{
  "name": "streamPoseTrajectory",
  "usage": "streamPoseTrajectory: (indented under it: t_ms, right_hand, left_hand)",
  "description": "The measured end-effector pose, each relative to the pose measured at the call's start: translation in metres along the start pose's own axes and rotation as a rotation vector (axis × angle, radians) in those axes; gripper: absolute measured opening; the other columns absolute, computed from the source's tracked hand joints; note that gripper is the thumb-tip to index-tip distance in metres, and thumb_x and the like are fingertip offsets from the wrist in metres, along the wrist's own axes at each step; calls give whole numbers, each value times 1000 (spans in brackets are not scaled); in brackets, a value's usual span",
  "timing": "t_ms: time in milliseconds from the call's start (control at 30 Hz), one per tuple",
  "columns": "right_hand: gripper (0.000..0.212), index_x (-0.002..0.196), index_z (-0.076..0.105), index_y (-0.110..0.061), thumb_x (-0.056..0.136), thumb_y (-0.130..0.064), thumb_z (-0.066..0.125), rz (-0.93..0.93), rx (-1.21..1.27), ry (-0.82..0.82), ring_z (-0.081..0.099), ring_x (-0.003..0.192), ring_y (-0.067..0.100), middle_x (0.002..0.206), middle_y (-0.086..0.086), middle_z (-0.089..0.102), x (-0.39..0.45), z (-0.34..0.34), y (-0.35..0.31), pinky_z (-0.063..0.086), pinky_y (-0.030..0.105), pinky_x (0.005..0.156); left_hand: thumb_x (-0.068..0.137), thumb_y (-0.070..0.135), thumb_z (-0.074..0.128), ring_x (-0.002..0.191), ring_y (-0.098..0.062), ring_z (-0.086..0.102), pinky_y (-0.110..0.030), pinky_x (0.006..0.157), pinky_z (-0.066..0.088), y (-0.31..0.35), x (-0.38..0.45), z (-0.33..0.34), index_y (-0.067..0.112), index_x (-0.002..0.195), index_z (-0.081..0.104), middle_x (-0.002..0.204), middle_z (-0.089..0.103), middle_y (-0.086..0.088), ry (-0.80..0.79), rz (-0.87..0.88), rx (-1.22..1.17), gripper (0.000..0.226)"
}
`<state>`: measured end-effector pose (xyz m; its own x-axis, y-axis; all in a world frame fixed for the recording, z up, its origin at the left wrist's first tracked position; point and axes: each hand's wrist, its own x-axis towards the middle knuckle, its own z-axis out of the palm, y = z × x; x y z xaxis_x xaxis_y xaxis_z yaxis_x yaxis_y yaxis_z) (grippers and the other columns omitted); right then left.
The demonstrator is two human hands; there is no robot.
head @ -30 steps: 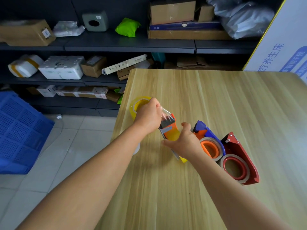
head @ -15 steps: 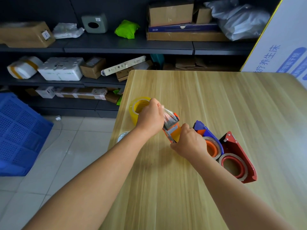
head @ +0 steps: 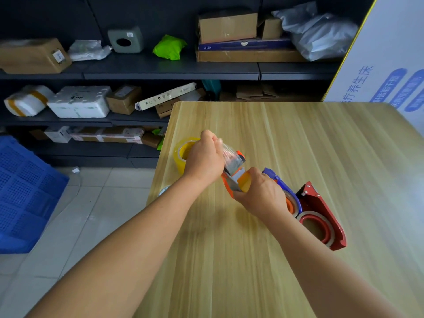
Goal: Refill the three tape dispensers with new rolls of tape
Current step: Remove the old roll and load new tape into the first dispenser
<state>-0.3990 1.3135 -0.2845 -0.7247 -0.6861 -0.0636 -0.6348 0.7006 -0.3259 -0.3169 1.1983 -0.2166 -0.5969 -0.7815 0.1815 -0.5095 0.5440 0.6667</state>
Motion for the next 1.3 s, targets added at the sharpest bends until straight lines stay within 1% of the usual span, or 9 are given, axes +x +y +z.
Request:
streamPoseTrajectory:
  t_ms: [133,233,300,367,500,600,800,1133,1300]
  right_hand:
    - [44,95,39,-24,74,-54,63,-1,93,10,45,52,9,64,-9,47,2,-4,11,25,23,41]
    - [48,110,42,-28,73,-45,66,-2,162,-20,49,55,14,66,-10,48,-4,0,25,27,21,42]
    - [52,115,40,-31,71,-39,67,-11,212,-31,47,52,7,64,-14,45,-6,2,27,26,19,41]
    - [54,116,41,-31,70,-33,69,-16,258,-48,43,53,-2,66,-15,44,-6,1,26,25,19,41]
    - [59,120,41,-29,70,-26,71,-36,375,-133,55,74,13,96,-4,55,-1,-4,23,36,22,51]
    - [59,119,42,-31,69,-25,73,-47,418,-149,57,77,13,91,-8,55,-4,-7,25,39,22,52]
    - [60,115,45,-37,67,-22,76,-10,533,-177,57,75,4,88,-11,58,-5,-10,27,39,19,52]
    - [58,112,45,-40,66,-20,74,-4,485,-240,58,72,4,84,-11,60,-7,-13,39,37,17,49]
    - [56,107,48,-43,63,-19,72,-2,538,-248,60,75,5,86,-11,61,-3,-19,43,41,19,53]
  left_hand:
    - [100,26,35,70,-21,48,-33,57,37,10,4,-9,13,93,42,71,46,5,28,38,-3,17]
    - [100,27,35,78,-21,57,-32,63,45,13,23,-28,11,95,45,86,60,-2,96,-53,-110,19]
    - [100,29,35,88,-28,64,-43,77,53,14,36,-38,10,99,47,99,65,-11,42,-92,-190,22]
    - [100,30,35,89,-32,66,-50,80,54,18,39,-42,11,98,46,100,66,-14,2,-85,-213,22]
    - [99,30,36,78,-27,69,-49,76,56,13,37,-44,15,95,46,95,68,-11,1,-88,-249,19]
    - [100,32,32,62,-15,70,-41,70,59,3,33,-43,24,88,43,93,69,-8,7,-199,-351,18]
    - [100,35,32,64,-20,70,-35,61,56,-11,25,-36,21,86,49,78,72,-4,-33,-336,-435,26]
    - [92,16,48,57,-12,59,-25,58,55,-10,28,-41,4,81,67,63,61,0,88,-251,-532,25]
    - [89,12,50,50,-10,56,-23,53,49,-6,35,-42,8,81,68,59,59,0,136,-245,-531,20]
